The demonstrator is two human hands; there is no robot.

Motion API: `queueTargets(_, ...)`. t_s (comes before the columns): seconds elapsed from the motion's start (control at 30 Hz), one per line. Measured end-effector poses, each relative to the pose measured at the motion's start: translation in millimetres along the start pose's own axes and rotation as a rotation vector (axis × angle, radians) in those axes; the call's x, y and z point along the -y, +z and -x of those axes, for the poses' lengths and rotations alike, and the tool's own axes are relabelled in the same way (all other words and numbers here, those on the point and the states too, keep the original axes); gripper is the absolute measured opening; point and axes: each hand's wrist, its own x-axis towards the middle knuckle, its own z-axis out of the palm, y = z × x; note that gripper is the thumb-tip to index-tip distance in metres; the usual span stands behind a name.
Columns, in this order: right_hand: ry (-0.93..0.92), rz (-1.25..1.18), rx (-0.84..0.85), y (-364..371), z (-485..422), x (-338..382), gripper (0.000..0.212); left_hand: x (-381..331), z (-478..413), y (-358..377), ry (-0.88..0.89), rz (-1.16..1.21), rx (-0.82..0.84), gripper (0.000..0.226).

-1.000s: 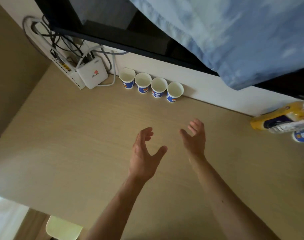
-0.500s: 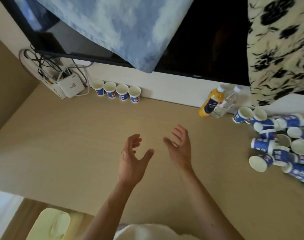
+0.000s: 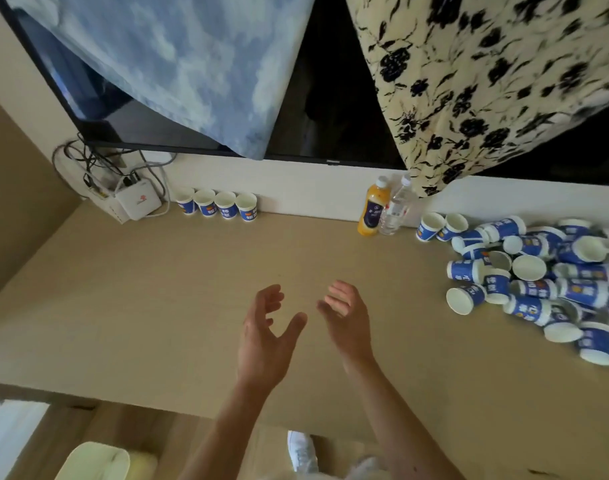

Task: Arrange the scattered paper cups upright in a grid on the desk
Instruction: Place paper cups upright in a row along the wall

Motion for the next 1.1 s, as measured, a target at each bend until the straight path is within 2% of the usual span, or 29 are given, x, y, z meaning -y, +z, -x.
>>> queueTargets(0.13,0.006,0.045,-0.038,-43,31,-6,0.05,-12,26,20,0.004,0.082,0.039,0.047)
queueTargets(0.3,0.064,0.069,-0.172,-104,56,-24,0.042,-25,60,62,0.006,0.103,0.171,0.048)
queueTargets(0.5,0.118,0.083,-0.337,-171,40,-43,0.034,-37,77,110,0.058,0.011,0.274,0.047)
queueTargets(0.6,0.142,0.113,-0.361,-194,19,-57,0.035,-43,72,130,0.057,-0.017,0.289,0.046)
queueTargets(0.83,0.07,0.499,-0.306,-262,-52,-86,0.041,-70,53,208,0.015,-0.046,0.262,0.038)
queueTargets(1.1,0.053,1.025,0.082,-313,-125,-109,0.059,-87,50,285,-0.076,-0.062,0.219,0.034)
